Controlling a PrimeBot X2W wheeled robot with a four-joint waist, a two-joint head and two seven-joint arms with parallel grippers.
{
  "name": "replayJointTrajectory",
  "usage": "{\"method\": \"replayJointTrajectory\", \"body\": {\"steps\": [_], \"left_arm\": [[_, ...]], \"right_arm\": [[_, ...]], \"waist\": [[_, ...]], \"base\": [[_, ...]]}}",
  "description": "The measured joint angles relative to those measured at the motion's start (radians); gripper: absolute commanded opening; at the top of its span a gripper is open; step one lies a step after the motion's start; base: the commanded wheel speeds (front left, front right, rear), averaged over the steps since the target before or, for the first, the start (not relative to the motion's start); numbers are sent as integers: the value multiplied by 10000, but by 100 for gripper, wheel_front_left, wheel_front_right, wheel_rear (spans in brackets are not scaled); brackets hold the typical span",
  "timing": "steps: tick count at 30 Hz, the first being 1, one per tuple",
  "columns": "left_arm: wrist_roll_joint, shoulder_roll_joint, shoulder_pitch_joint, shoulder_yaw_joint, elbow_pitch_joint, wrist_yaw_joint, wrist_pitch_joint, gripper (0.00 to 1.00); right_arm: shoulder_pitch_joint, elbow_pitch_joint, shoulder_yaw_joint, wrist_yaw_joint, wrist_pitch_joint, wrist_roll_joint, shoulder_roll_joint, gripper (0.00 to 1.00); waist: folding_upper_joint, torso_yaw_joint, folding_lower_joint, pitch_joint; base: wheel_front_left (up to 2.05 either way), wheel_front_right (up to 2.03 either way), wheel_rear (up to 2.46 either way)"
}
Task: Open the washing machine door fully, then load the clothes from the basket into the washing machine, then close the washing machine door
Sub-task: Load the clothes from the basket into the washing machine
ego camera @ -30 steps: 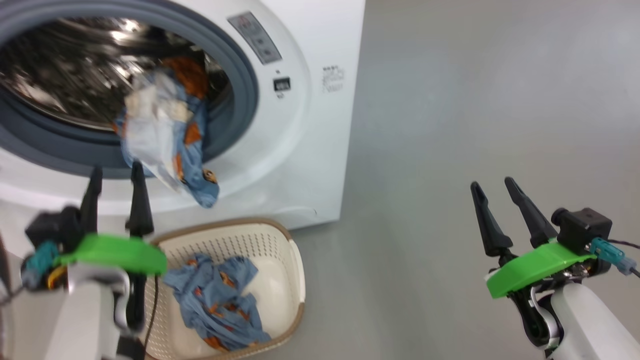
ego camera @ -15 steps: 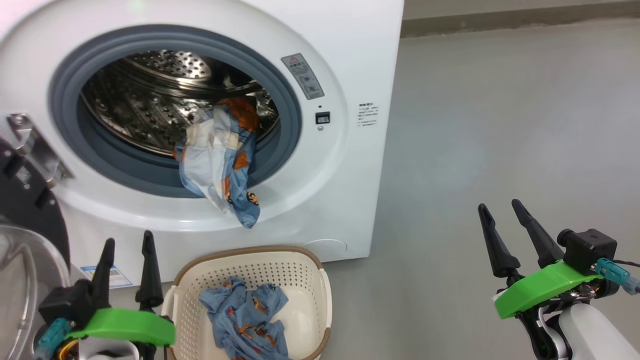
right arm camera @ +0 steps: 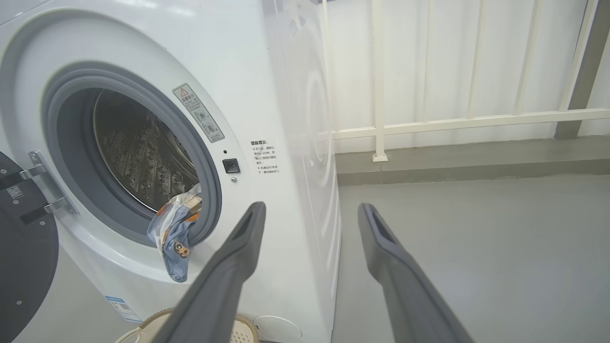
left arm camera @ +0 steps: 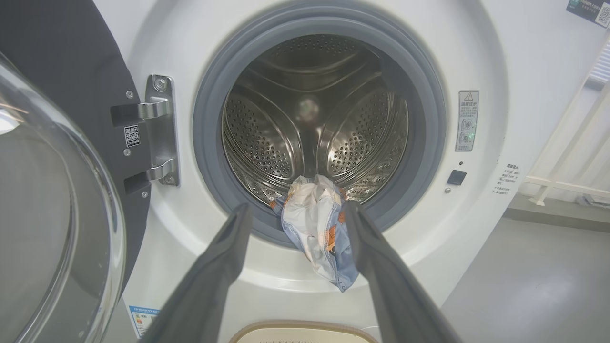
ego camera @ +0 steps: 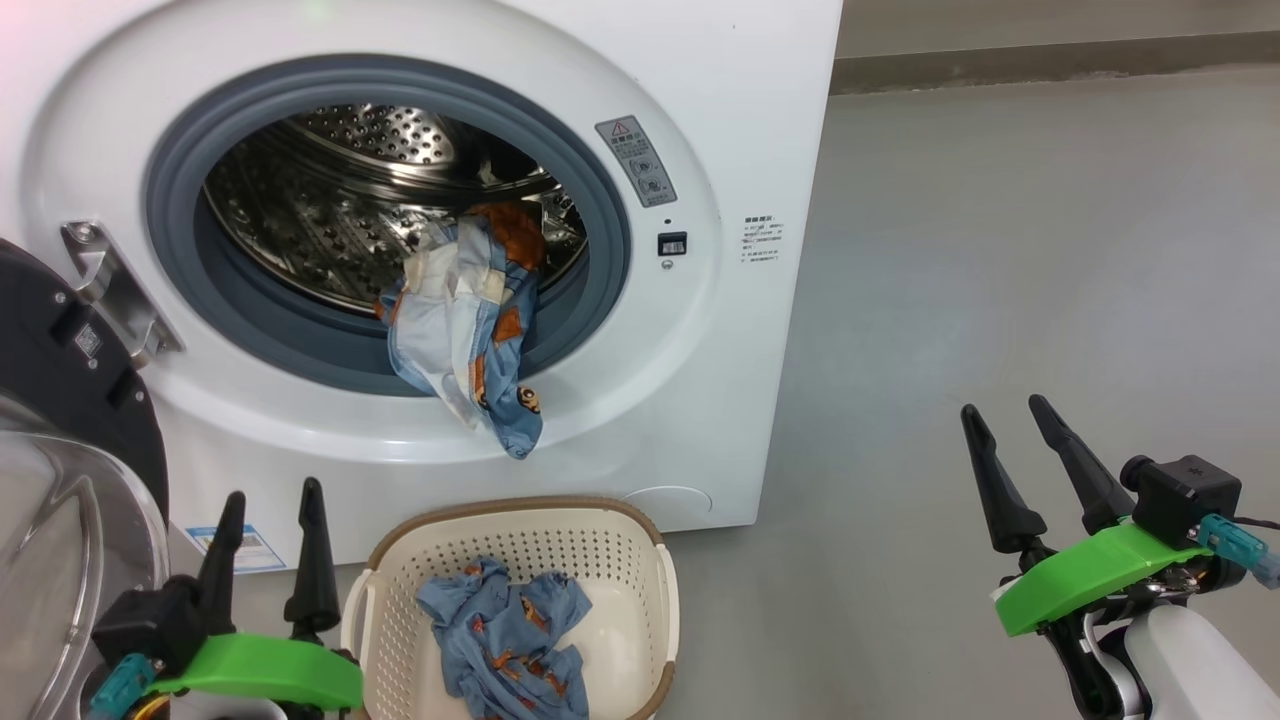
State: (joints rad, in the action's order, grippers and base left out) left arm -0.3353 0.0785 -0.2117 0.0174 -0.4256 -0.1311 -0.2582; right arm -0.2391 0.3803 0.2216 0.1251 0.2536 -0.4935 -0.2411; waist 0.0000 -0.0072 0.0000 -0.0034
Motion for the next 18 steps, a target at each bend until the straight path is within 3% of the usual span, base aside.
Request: {"method": "replayJointTrajectory", "body": {"steps": [18], "left_arm": [[-19,-100,123,-25,77,0,0,100]], "right_arm": [[4,4,226,0,0,-2,-125,100]], "waist": [[0,-186,0,10]], "base": [[0,0,0]]}}
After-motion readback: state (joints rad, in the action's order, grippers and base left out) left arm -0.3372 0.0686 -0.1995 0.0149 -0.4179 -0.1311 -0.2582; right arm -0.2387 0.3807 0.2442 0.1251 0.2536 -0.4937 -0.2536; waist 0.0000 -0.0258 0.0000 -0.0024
